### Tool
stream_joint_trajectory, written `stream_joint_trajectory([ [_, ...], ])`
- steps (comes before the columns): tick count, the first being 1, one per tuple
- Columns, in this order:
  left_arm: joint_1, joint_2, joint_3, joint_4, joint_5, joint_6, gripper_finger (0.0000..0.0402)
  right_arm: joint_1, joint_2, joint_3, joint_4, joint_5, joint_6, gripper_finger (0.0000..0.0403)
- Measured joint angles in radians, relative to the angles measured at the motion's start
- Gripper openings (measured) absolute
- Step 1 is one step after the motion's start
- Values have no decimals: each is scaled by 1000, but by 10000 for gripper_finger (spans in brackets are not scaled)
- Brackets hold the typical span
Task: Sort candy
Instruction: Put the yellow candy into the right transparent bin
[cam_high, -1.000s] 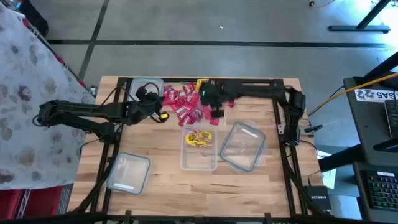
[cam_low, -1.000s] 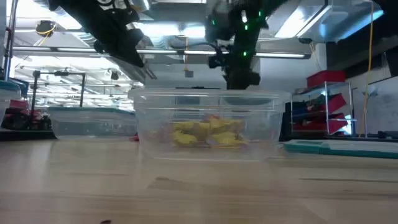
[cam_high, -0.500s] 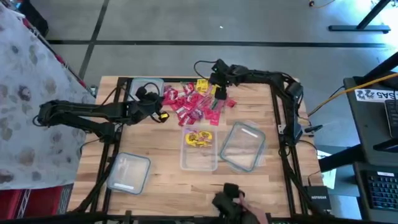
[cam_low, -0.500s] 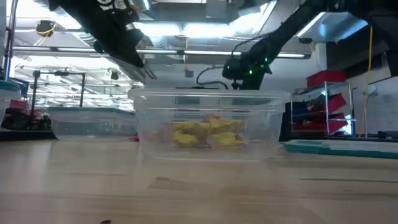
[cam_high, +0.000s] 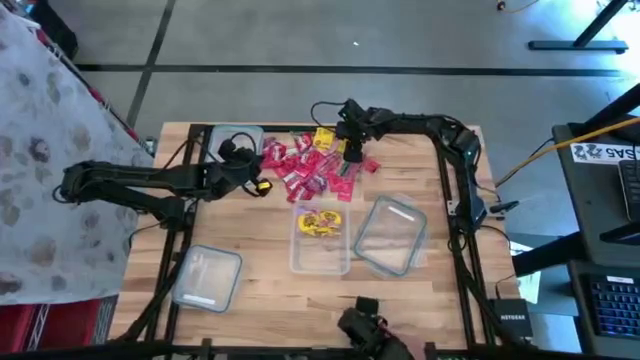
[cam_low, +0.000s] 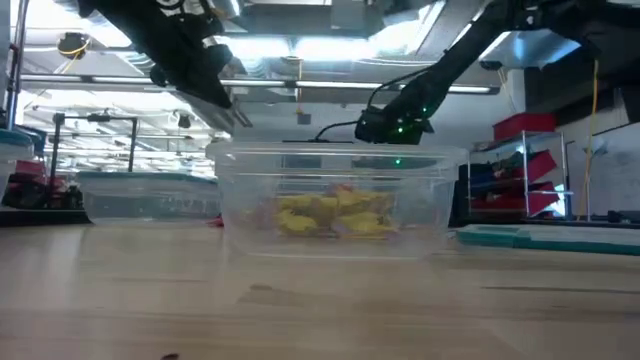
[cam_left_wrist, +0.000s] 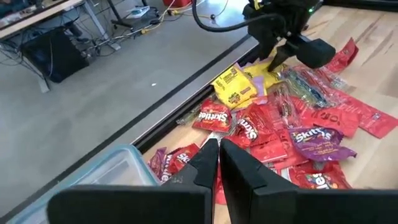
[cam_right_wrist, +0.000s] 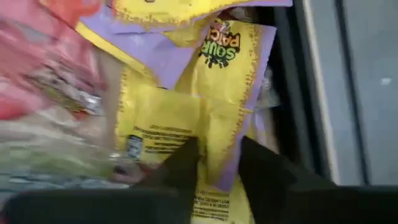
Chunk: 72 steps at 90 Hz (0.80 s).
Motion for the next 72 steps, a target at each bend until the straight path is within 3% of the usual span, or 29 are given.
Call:
stream_joint_trajectory([
  [9, 0, 0, 0, 1, 0, 4, 0, 7, -3, 1, -17, -8, 24, 10],
  [23, 0, 0, 0, 2, 0, 4, 0, 42, -64, -2, -81, 110, 42, 8],
  [39, 0, 0, 0, 2, 0, 10, 0, 112, -236, -2, -124, 240, 84, 4],
  [56, -1, 0, 0, 2, 0, 12, 0, 203, -406, 2, -162, 160, 139, 1],
  [72, -2, 0, 0, 2, 0, 25, 0, 259, -433, 0, -218, -16, 145, 0],
])
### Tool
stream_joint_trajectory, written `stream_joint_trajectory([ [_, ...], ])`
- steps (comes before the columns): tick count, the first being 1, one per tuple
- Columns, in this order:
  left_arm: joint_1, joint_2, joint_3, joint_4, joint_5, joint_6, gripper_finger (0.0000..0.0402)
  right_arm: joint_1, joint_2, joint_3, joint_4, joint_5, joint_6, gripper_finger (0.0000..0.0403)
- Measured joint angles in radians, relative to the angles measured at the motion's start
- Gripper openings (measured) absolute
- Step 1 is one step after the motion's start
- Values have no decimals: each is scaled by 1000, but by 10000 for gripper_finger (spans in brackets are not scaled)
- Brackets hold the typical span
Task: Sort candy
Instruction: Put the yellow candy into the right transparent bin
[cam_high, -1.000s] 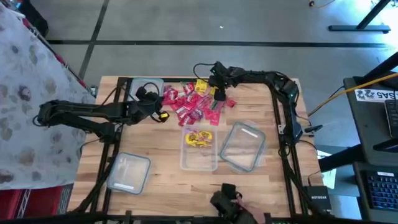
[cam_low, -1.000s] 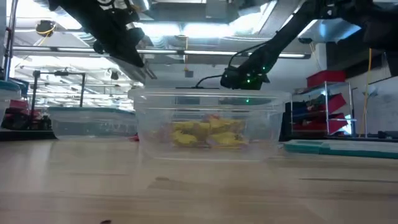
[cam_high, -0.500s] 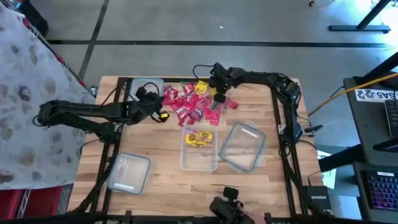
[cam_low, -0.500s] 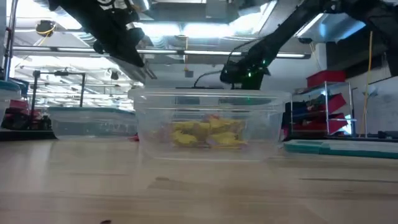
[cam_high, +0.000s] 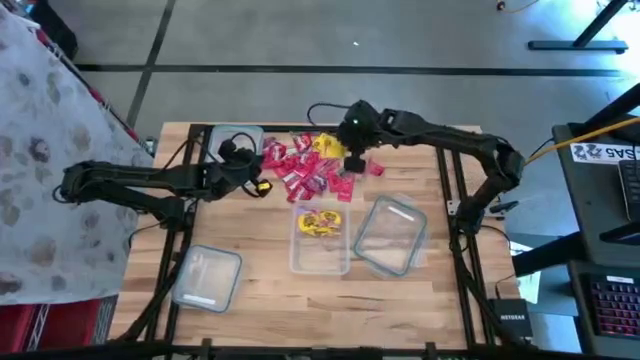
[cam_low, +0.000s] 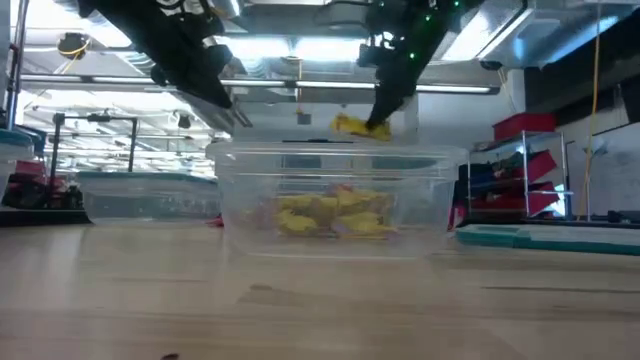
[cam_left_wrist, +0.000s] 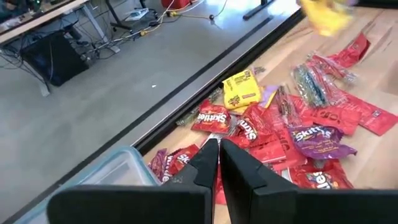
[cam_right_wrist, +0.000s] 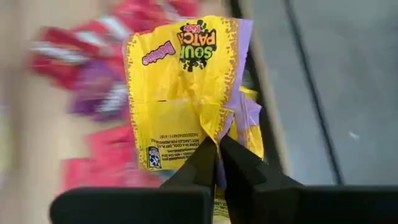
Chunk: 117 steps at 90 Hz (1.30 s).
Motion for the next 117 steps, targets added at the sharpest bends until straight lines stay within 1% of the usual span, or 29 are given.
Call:
stream_joint_trajectory([
  [5, 0, 0, 0, 0, 0, 2, 0, 8, 5, -3, -19, -38, 0, 0],
  [16, 0, 0, 0, -4, 0, 1, 0, 18, 14, -72, -22, -32, 0, 0],
  [27, 0, 0, 0, -7, 0, 9, 0, 7, 16, -169, 75, -30, 20, 0],
  [36, 0, 0, 0, 1, 0, 12, 0, 0, 22, -248, 145, -57, 43, 0],
  [43, 0, 0, 0, 2, 0, 12, 0, 1, 30, -309, 200, -51, 41, 0],
  [52, 1, 0, 0, 2, 0, 12, 0, 3, 35, -357, 265, -10, 40, 1],
  [59, 1, 0, 0, 3, 0, 11, 0, 3, 35, -379, 264, 2, 40, 4],
  [69, 2, 0, 0, 9, 0, 9, 0, 3, 36, -381, 272, 1, 43, 32],
  [87, 2, 0, 0, 10, 0, 5, 0, 3, 36, -381, 319, 25, 67, 120],
  [95, 2, 0, 0, 7, 0, 2, 0, 15, 36, -381, 336, -16, 67, 151],
  [103, 2, 0, 0, 7, 0, 1, 0, 39, 41, -380, 350, -62, 71, 166],
  [117, 2, 0, 0, 7, 0, 4, 0, 71, 91, -380, 356, -63, 94, 169],
])
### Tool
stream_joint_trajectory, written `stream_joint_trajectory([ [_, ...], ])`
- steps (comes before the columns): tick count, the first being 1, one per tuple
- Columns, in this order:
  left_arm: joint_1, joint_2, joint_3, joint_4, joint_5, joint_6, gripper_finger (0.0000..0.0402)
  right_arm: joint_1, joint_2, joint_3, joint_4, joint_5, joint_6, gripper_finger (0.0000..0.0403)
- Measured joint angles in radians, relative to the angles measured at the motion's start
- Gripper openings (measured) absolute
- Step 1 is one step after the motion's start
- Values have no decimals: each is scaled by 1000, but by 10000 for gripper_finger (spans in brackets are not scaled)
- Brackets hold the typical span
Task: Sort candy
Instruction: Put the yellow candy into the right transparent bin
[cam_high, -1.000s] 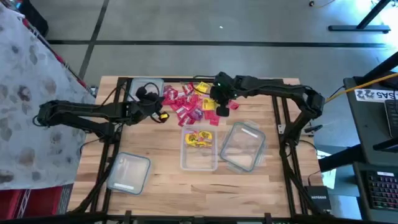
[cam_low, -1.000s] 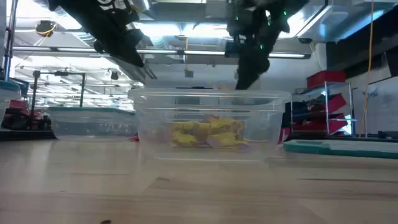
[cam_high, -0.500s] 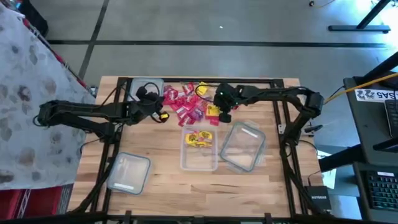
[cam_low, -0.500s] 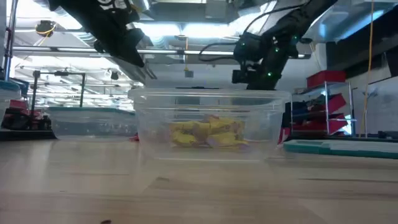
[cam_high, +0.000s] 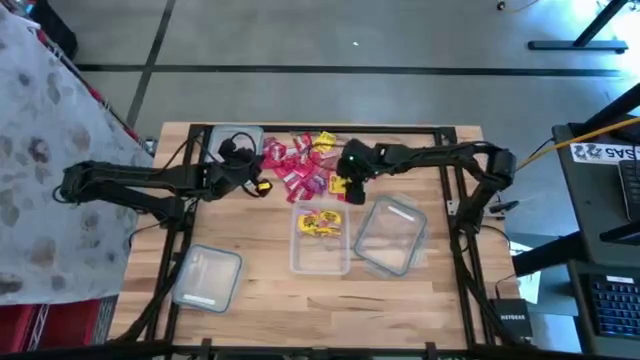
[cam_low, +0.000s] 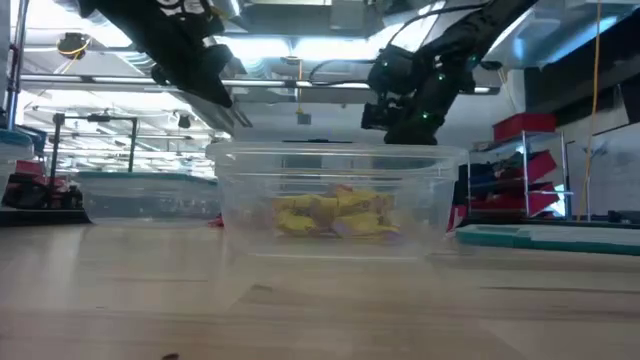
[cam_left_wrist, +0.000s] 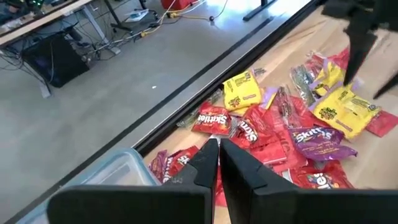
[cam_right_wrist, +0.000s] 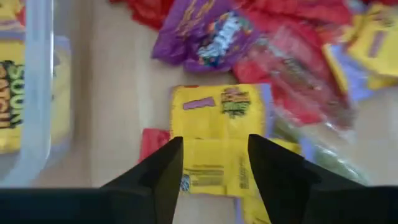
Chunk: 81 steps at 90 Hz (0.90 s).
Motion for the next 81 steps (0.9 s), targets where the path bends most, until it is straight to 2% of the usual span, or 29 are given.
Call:
stream_joint_trajectory([
  [14, 0, 0, 0, -1, 0, 2, 0, -3, 81, -1, 7, 10, -2, 169],
  [21, 0, 0, 0, -5, 0, 2, 0, -3, 106, 1, 10, 23, 11, 154],
  [29, 0, 0, 0, -7, 0, -1, 0, -2, 112, 2, 15, 38, 31, 116],
  [41, 0, 0, 0, -8, 0, -2, 0, -1, 83, 7, -2, 59, 60, 28],
  [46, 0, 0, 0, -6, 0, -2, 0, -2, 59, 12, -5, 65, 60, 10],
  [71, -2, 0, 0, -6, 0, -5, 0, 14, -57, 65, -67, 109, 65, 3],
  [81, -2, 0, 0, -6, 0, -10, 0, 53, -88, 77, -50, 10, 73, 1],
])
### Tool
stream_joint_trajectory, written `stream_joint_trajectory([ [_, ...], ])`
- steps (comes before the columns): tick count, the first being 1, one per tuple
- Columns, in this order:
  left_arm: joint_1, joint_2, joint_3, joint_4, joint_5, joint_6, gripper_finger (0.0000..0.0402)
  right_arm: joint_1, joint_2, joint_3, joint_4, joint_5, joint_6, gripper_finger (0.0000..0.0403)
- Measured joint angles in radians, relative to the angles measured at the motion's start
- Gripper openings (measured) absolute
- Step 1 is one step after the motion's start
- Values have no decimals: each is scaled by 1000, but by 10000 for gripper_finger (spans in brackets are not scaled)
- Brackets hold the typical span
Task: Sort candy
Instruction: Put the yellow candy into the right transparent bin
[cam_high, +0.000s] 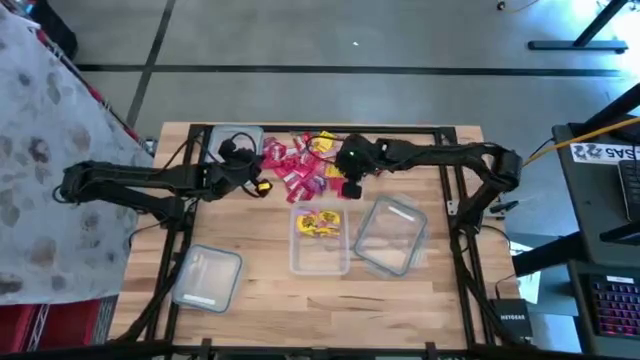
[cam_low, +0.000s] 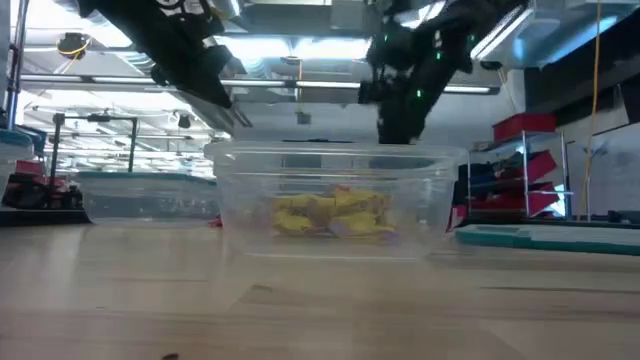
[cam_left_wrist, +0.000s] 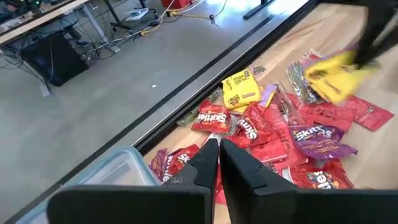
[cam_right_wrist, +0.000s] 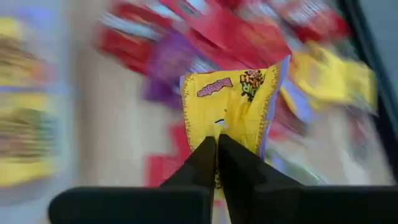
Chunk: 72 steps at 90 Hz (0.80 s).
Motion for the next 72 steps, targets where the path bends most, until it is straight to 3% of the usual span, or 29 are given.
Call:
stream_joint_trajectory([
  [12, 0, 0, 0, -1, 0, -8, 0, 67, -1, 3, 82, -244, 31, 0],
  [19, 0, 0, 0, 0, 0, -14, 0, 115, 6, 5, 153, -308, 38, 0],
  [39, 0, 0, 0, 0, 0, -18, 0, 216, 58, 5, 278, -288, 73, 0],
  [55, 0, 0, 0, 0, 0, -32, 0, 232, 156, 5, 327, -233, 187, 0],
  [72, 0, 0, 0, -1, 0, -41, 0, 232, 214, 4, 352, -204, 195, 5],
])
